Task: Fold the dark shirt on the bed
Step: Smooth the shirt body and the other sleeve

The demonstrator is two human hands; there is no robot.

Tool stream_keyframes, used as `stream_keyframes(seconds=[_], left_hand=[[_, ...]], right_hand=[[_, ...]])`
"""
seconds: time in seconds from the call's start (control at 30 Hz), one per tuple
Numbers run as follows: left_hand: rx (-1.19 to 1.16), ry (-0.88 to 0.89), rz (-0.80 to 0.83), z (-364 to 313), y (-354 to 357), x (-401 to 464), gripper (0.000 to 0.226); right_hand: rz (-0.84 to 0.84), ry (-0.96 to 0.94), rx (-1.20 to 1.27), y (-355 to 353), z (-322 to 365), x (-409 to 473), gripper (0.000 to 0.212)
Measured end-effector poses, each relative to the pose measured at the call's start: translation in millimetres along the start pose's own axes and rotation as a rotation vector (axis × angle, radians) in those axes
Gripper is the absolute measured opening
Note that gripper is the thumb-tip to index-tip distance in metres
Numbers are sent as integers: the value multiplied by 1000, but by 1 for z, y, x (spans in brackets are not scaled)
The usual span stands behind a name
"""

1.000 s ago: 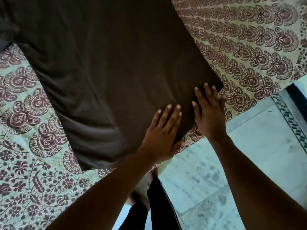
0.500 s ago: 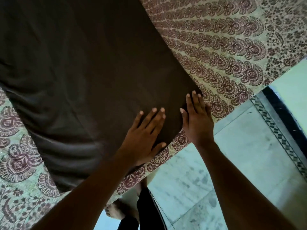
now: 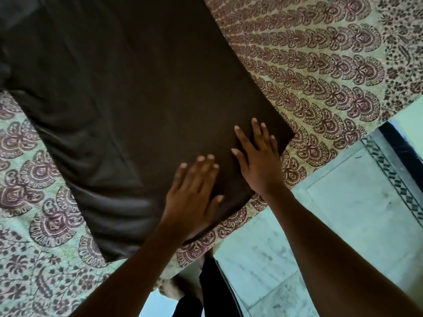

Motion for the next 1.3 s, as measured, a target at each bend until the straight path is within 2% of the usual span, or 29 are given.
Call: stream_keyframes(seconds=[0.1, 0.17, 0.2, 0.27, 0.37, 0.43, 0.57, 0.67, 0.73, 0.83, 1.0, 1.17, 1.3], left_hand=[[15, -325, -50, 54, -12, -20, 74], [4, -435, -12, 86, -8, -39, 80], [-3, -441, 6, 96, -5, -51, 82], [9, -402, 30, 105, 1, -72, 83], [30, -368, 42, 98, 4, -96, 85], [25, -353, 52, 89, 5, -111, 87], [-35, -340, 46, 74, 6, -135, 91], [-56, -347, -31, 78, -1, -133, 87], [-52, -395, -70, 91, -2, -129, 83], [-20, -419, -38, 108, 5, -134, 85], [-54, -392, 8, 97, 5, -161, 87], [-254, -435, -12, 90, -15, -180, 72], [-611, -613, -246, 113, -70, -171, 47]], right_hand=[[-74, 174, -78, 0, -6, -22, 54], [-121, 271, -69, -2, 4, -29, 56], [-141, 268, -66, -1, 19, -32, 56], [-143, 145, -25, 4, 59, -35, 60], [-14, -57, 8, 27, 107, -54, 66], [0, -10, -49, 38, 111, -72, 66], [-59, 260, -89, 39, 98, -104, 70], [-135, 379, -34, 36, 108, -107, 74], [-117, 283, -23, 37, 127, -101, 72], [-34, 92, -60, 49, 155, -104, 65], [-46, 210, -63, 51, 147, -141, 67], [20, 237, 10, 27, 154, -148, 71], [-59, 67, 128, -6, 206, -126, 58]])
Point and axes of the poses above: each hand's wrist, its own x-axis towards the middle knuckle, its own y-axis out of the palm, z = x × y, the point moved 2 cm from there along x, towards the middle knuckle, and after that the axes turned 2 degrees about x, right-handed, at the moved point
